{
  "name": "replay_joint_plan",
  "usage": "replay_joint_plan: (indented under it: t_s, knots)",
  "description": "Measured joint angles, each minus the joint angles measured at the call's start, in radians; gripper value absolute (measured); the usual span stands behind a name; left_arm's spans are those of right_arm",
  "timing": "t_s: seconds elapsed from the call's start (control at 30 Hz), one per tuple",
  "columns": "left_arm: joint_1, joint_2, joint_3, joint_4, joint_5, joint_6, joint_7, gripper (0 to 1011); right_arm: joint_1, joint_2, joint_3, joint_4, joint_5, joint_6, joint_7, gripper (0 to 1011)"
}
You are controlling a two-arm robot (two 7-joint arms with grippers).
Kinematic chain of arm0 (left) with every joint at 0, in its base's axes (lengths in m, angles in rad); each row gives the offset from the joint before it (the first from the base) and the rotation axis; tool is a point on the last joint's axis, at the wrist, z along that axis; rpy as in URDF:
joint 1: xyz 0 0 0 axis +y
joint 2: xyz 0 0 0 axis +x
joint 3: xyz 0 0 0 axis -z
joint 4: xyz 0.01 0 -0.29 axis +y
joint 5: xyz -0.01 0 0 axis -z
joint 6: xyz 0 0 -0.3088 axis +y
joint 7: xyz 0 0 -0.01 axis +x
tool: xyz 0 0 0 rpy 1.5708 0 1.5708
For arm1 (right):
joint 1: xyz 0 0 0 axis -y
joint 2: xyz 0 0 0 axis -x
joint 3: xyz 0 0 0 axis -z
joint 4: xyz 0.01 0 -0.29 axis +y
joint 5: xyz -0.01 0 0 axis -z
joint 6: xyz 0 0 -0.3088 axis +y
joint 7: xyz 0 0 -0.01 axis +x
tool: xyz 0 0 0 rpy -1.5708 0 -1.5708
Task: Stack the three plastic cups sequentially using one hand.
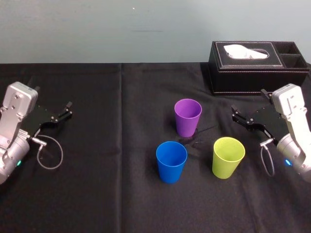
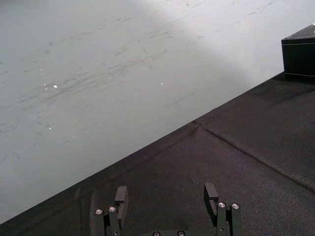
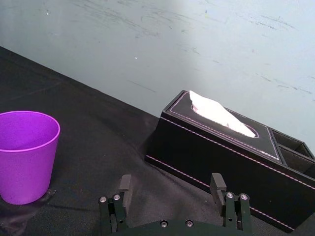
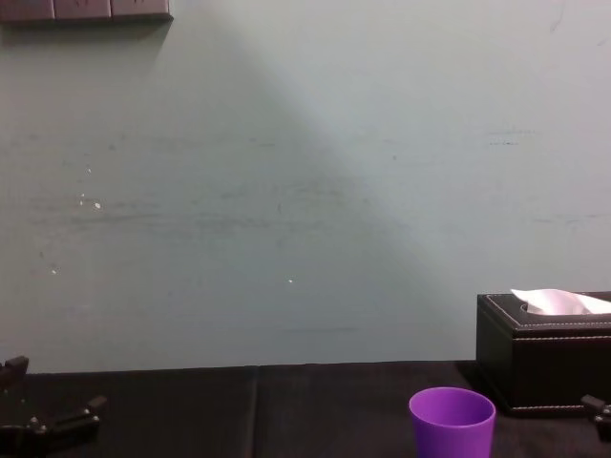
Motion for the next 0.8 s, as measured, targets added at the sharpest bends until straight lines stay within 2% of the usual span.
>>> replay_joint_plan:
  t_s: [0.8]
  knots:
    - [0.0, 0.0, 0.0, 0.0, 0.0, 0.0, 0.0, 1011, 0.0, 0.0, 0.0, 0.0, 0.0, 0.0, 0.0, 1004]
